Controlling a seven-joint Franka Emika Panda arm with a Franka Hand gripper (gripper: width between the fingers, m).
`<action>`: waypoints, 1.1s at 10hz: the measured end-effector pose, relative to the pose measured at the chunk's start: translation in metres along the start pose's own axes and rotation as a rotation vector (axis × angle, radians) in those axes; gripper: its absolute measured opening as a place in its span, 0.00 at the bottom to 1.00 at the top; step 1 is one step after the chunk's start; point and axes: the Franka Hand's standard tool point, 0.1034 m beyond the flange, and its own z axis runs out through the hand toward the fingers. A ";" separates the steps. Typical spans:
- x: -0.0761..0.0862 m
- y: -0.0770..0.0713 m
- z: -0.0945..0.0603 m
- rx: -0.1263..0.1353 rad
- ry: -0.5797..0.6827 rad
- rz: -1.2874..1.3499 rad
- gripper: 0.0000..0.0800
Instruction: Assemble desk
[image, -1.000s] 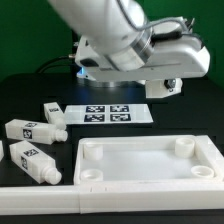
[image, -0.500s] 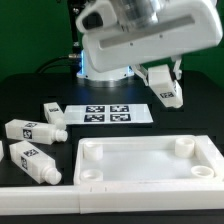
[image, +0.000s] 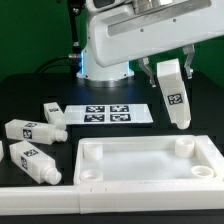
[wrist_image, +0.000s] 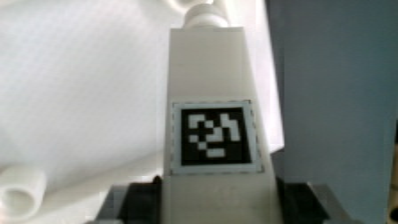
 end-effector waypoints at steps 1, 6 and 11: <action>0.001 -0.021 0.001 -0.023 0.079 -0.065 0.36; -0.007 -0.058 0.010 -0.013 0.306 -0.225 0.36; 0.007 -0.040 0.018 -0.069 0.306 -0.383 0.36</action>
Offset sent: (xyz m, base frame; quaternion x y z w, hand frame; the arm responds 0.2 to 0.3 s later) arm -0.0010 0.0101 -0.0025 -0.0427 0.2054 -0.0691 0.9753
